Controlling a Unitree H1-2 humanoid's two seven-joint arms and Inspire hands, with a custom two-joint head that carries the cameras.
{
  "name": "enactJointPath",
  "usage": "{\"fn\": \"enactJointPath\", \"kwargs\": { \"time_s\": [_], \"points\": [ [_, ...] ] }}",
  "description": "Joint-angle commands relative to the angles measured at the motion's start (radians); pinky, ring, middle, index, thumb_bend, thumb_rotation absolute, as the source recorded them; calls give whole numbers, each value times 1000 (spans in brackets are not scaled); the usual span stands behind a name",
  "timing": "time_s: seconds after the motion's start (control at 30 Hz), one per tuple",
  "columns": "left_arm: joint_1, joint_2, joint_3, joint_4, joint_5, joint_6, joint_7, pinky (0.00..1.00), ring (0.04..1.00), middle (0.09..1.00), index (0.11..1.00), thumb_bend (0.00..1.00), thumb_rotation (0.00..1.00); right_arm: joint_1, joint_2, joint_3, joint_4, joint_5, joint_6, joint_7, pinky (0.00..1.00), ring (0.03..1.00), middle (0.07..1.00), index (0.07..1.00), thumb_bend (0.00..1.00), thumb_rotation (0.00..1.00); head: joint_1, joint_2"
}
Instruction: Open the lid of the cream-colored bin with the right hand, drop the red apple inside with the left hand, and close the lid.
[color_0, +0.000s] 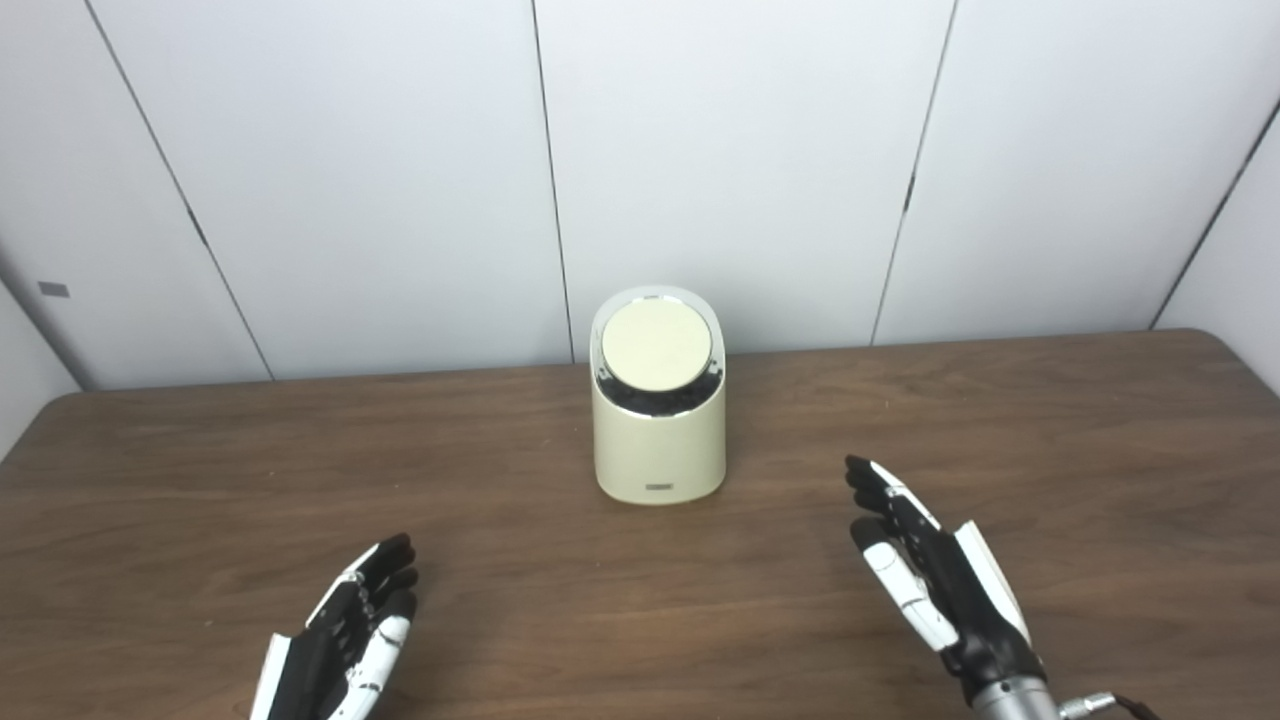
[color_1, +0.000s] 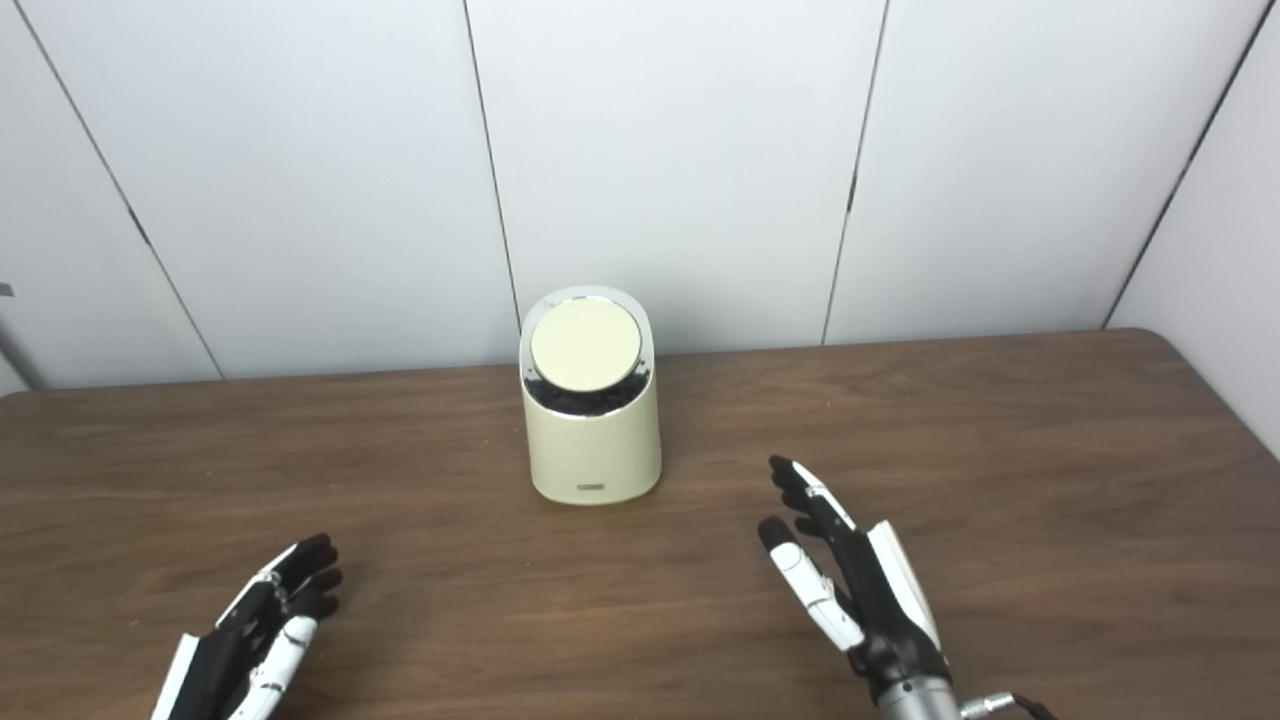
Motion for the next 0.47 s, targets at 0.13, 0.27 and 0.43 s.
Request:
{"fn": "enactJointPath", "kwargs": {
  "time_s": [0.13, 0.27, 0.43],
  "points": [
    [86, -53, -19, 17, 20, -124, 33, 800, 832, 850, 839, 397, 525, 31, 13, -25, 19, 154, -132, -37, 781, 895, 921, 903, 464, 964, 8, 19],
    [97, -55, -32, 18, 48, -147, 51, 789, 824, 845, 839, 402, 527, 52, -1, -42, 37, 205, -168, -39, 771, 890, 927, 899, 452, 915, 20, 33],
    [100, -53, -51, 16, 49, -150, 60, 783, 810, 831, 835, 413, 541, 84, -11, -72, 31, 284, -152, -20, 813, 911, 930, 901, 478, 873, 33, 51]
  ]
}}
